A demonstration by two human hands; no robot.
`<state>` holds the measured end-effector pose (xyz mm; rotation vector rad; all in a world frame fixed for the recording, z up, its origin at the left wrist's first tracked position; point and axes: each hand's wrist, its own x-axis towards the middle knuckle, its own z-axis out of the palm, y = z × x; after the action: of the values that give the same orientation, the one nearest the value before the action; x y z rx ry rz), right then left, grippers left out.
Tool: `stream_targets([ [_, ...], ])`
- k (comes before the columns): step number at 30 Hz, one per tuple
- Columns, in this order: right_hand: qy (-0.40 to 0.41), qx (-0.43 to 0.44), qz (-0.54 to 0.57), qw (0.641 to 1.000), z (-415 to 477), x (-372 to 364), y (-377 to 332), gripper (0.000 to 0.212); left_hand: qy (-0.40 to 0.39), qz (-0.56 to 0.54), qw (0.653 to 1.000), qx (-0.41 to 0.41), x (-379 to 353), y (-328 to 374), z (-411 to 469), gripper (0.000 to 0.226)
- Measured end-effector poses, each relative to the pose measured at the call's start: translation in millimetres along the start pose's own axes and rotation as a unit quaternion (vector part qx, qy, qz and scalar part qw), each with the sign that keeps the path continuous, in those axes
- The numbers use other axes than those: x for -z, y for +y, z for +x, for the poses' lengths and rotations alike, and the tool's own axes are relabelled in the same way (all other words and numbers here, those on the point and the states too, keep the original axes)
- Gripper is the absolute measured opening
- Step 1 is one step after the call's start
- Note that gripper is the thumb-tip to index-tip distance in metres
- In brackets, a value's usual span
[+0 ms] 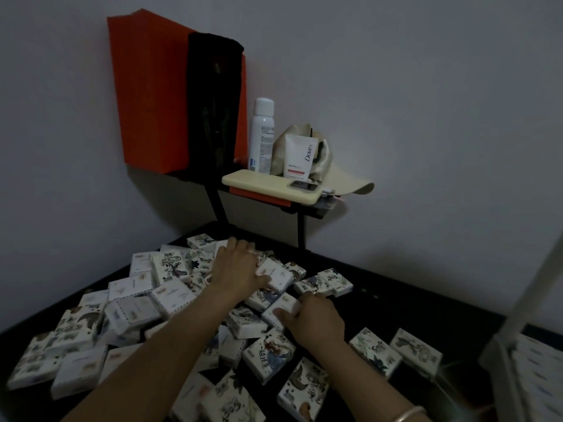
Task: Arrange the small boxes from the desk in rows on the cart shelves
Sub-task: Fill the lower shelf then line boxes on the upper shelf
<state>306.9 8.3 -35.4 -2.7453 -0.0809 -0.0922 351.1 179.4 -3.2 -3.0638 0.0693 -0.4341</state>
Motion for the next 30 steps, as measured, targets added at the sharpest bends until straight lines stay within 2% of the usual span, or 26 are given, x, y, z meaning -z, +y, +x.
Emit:
stream_targets([
  [3, 0.001, 0.012, 0.058, 0.998, -7.8, 6.3, 0.3, 0.056, 0.001, -0.036, 0.999, -0.004, -7.0, 2.3, -0.1, 0.043],
  [5, -0.002, 0.013, 0.087, 0.996, -13.3, 11.6, -0.1, 0.056, 0.003, -0.05, 0.999, 0.002, -7.5, 6.7, -1.0, 0.042],
  [9, -0.017, 0.013, 0.155, 0.988, -20.4, 16.9, 2.5, 0.054, 0.007, -0.067, 0.998, 0.007, -4.1, 15.6, 2.0, 0.06],
  [14, -0.023, 0.01, 0.263, 0.965, -24.4, 20.4, 8.4, 0.04, -0.048, -0.04, 0.998, -0.015, -4.9, 23.0, 7.0, 0.071],
  [18, -0.009, -0.025, 0.347, 0.938, -31.4, 29.9, 16.2, 0.034, -0.022, -0.102, 0.994, -0.045, -5.4, 34.8, 3.3, 0.068],
  [23, 0.021, -0.008, 0.342, 0.939, -52.1, 55.0, 23.9, 0.036, 0.021, -0.159, 0.986, -0.045, -0.8, 49.4, -12.8, 0.064],
  [25, 0.042, 0.003, 0.325, 0.945, -64.4, 72.7, 26.4, 0.037, 0.009, -0.263, 0.964, -0.027, 8.9, 49.0, -19.0, 0.068],
  [27, 0.058, 0.022, 0.318, 0.946, -80.5, 96.9, 25.4, 0.037, -0.021, -0.397, 0.918, -0.014, 31.6, 47.5, -28.8, 0.064],
  [30, 0.067, 0.066, 0.333, 0.938, -111.3, 141.0, 21.0, 0.034, -0.065, -0.541, 0.838, -0.014, 83.1, 51.8, -56.1, 0.053],
])
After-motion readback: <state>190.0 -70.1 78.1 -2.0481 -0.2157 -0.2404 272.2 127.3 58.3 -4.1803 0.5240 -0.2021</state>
